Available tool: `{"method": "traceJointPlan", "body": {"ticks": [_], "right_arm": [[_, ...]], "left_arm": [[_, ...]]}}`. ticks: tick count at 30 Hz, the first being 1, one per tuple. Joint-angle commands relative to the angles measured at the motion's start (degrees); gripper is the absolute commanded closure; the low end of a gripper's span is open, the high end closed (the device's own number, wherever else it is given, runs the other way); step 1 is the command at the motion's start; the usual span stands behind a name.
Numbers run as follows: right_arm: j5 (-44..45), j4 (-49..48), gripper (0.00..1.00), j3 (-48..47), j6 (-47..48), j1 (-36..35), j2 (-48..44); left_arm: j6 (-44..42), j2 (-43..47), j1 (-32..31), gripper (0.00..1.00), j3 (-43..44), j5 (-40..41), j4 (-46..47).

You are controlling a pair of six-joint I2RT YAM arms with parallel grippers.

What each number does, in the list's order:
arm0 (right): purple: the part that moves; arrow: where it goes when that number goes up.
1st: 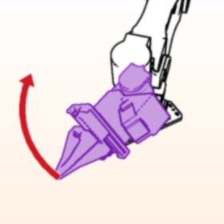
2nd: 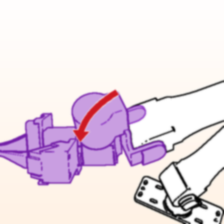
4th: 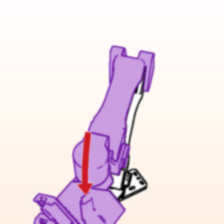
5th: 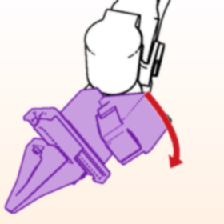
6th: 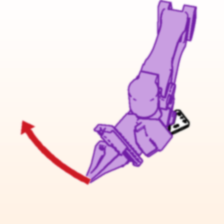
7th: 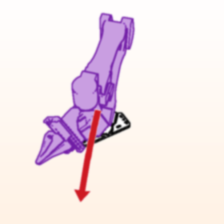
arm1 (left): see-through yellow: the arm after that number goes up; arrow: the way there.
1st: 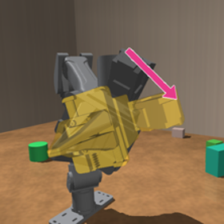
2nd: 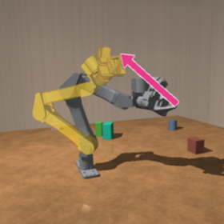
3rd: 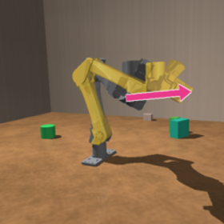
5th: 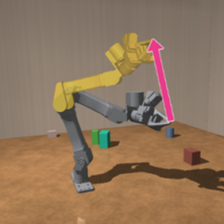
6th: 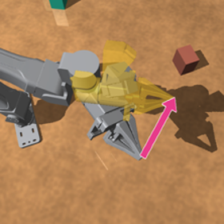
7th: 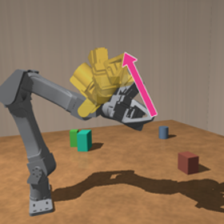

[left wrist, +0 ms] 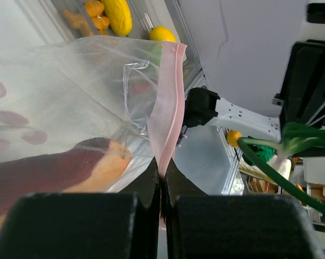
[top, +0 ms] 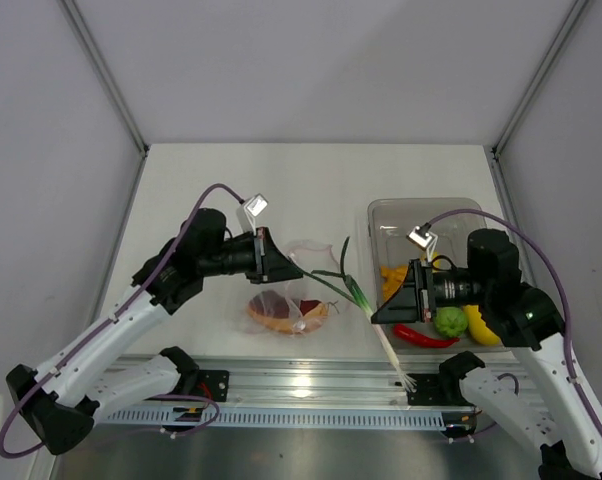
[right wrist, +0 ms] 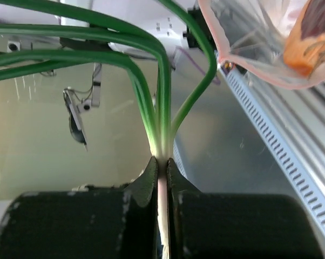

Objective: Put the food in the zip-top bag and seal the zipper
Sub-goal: Place the fake vegetable in the zipper food storage bag.

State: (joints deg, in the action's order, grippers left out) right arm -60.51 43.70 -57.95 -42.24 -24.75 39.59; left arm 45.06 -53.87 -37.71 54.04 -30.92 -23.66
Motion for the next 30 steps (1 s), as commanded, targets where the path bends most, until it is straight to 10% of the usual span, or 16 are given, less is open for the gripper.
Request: {"method": "traceJointPlan", "body": {"ticks": [1, 15, 30], "right_arm": [[0.99, 4.19, 1.0, -0.84, 2.86, -3.79, 3.11], [10.76, -2.92, 1.0, -5.67, -3.11, -15.49, 18.05], [26.83, -9.96, 1.0, -5.77, -35.8, -19.54, 18.76]], "left_arm": [[1.43, 2.35, 0.54, 1.0, 2.65, -3.09, 1.51], [4.42, 8.25, 0.54, 0.99, 0.54, -5.65, 2.65], [5.13, 8.16, -1.22, 0.99, -1.83, -1.51, 7.31]]}}
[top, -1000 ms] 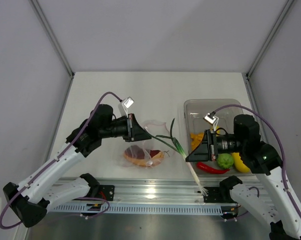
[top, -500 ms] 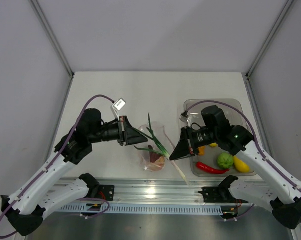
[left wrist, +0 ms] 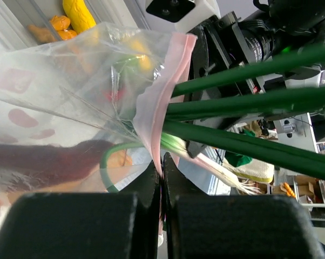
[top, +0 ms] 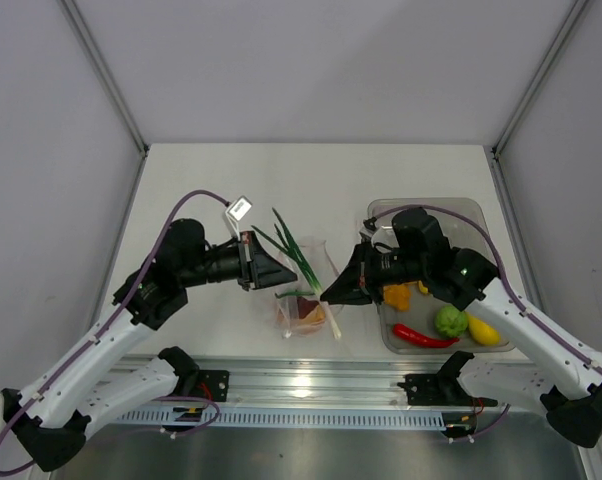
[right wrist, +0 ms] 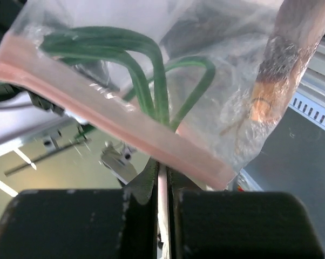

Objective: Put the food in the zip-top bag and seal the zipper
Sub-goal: Place the fake vegetable in the zipper food storage bag.

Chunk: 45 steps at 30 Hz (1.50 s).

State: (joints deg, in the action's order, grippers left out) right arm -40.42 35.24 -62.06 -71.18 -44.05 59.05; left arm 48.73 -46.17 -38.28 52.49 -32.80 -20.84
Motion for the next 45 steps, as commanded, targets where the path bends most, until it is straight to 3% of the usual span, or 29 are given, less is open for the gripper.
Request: {"method": "traceJointPlan", "body": {"ticks": [1, 9, 18, 19, 26, 30, 37, 45], "right_arm": [[7.63, -1.49, 1.0, -1.31, -7.39, -0.77, -0.51], [18.43, -0.44, 1.0, 1.77, -13.54, -3.67, -0.07], [17.4, -4.92, 0.88, -0.07, -12.94, -3.67, 5.81], [16.96, -4.66, 0.81, -0.25, -11.63, -3.67, 7.03], [10.9, -1.95, 0.68, -3.23, -3.72, -2.27, 11.96], [11.24, 2.1, 0.55, -8.33, 5.86, -1.3, 12.85], [12.73, 13.61, 0.48, -14.39, 21.23, -0.68, 13.99], [22.32, 23.81, 0.46, -17.13, 33.73, -2.53, 12.59]], "left_arm": [[1.54, 0.47, -1.0, 0.99, -0.2, 0.71, 4.84], [2.33, 2.05, -3.11, 0.99, -0.28, 5.02, 7.57], [3.39, -1.55, -6.19, 0.99, -0.02, 5.46, 9.68], [3.39, -1.81, -6.63, 0.99, -0.02, 5.81, 9.59], [2.95, -1.29, -6.89, 0.99, -0.46, 6.78, 8.8], [2.86, -1.73, -6.81, 0.99, -0.72, 7.83, 7.84], [4.18, -3.66, -6.81, 0.99, -0.55, 9.33, 6.95], [5.23, -4.36, -6.72, 0.99, -0.46, 9.42, 8.88]]}}
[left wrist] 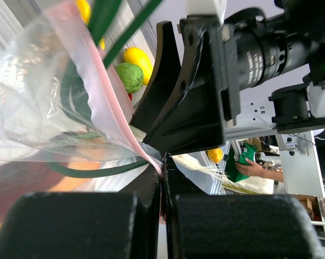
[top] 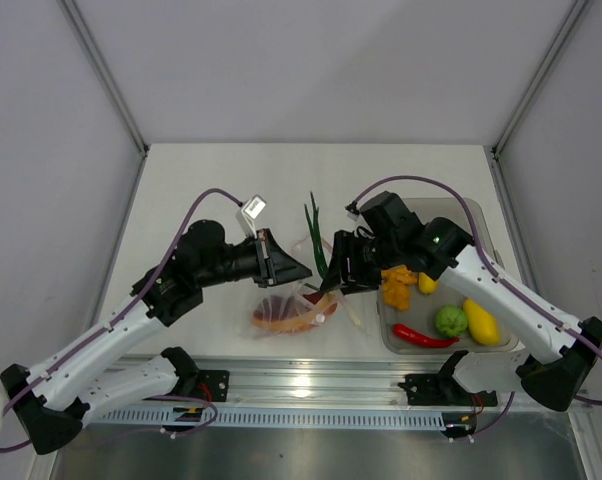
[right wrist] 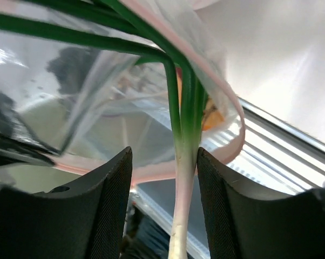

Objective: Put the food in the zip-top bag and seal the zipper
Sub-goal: Place the fake vegetable in the zipper food storage bag.

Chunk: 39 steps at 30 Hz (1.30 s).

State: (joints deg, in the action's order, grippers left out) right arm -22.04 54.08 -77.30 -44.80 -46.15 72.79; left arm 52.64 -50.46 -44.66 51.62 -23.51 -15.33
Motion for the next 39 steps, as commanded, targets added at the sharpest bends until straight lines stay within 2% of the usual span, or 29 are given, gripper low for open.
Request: {"method": "traceJointPlan", "body": {"ticks": [1, 6, 13, 22, 29, 33, 39], "right_arm": [[3.85, 5.59, 0.46, -1.89, 8.4, -0.43, -0.99], [6.4, 8.75, 0.45, -3.3, 11.13, -1.22, -0.9], [10.26, 16.31, 0.42, -10.06, 15.88, -2.27, 0.77], [12.2, 18.16, 0.42, -7.0, 16.93, -3.33, -3.88], [16.06, 13.43, 0.43, 1.35, 14.92, -11.84, -11.18], [25.1, 11.22, 0.43, 4.69, 10.44, -22.81, -13.55], [33.64, 10.43, 0.43, 7.51, 6.13, -30.47, -13.29]], "left_arm": [[1.32, -0.25, -0.42, 0.99, 0.42, -0.05, 3.64], [1.15, -0.69, -0.34, 0.99, 0.94, 0.04, 3.73], [1.5, -1.14, 0.1, 1.0, 0.07, -0.22, 4.43], [2.29, -1.4, 0.28, 0.99, 0.68, -0.05, 5.58], [3.43, -1.75, 0.46, 0.99, 1.65, 0.57, 6.28], [3.87, -2.01, 0.54, 1.0, 1.73, 0.39, 6.63], [3.96, -2.36, 0.63, 0.99, 1.65, -0.13, 6.89]]}}
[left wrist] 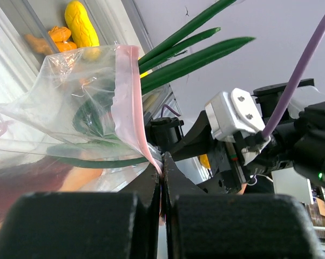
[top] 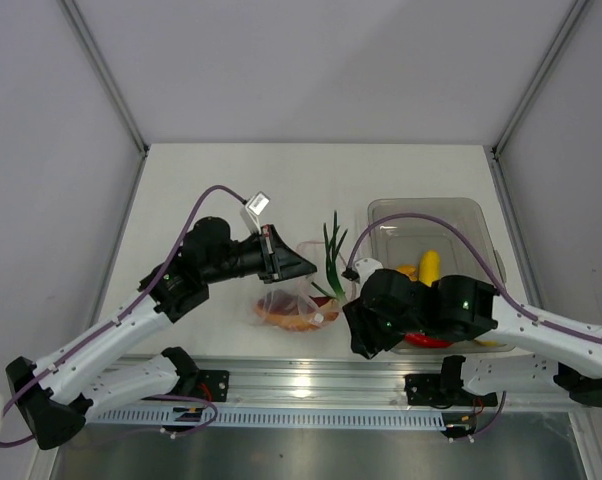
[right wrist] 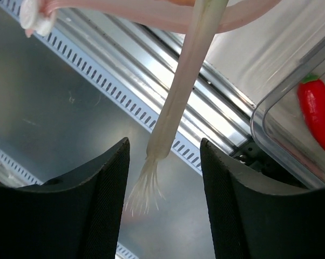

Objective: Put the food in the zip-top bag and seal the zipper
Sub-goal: Place the fake vegetable in the zipper food storage bag.

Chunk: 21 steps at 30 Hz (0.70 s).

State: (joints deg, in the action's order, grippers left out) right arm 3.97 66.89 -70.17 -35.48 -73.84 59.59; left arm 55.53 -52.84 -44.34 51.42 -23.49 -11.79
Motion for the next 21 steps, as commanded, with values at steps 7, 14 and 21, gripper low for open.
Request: {"method": "traceJointPlan", "body": {"ticks": [7, 14, 21], "right_arm": [[13.87, -2.56, 0.53, 0.56, -6.09, -6.57, 0.09], [16.34, -2.56, 0.8, 1.44, -7.84, -7.1, -1.5], [15.81, -0.98, 1.0, -1.54, -7.58, -7.1, -2.73]], "left_arm": [[1.43, 0.37, 0.3, 1.0, 1.23, -0.42, 3.44], [1.34, 0.28, 0.3, 0.99, 1.23, -1.39, 3.44], [-0.07, 0.19, 0.3, 1.0, 1.23, -2.18, 2.57]]}}
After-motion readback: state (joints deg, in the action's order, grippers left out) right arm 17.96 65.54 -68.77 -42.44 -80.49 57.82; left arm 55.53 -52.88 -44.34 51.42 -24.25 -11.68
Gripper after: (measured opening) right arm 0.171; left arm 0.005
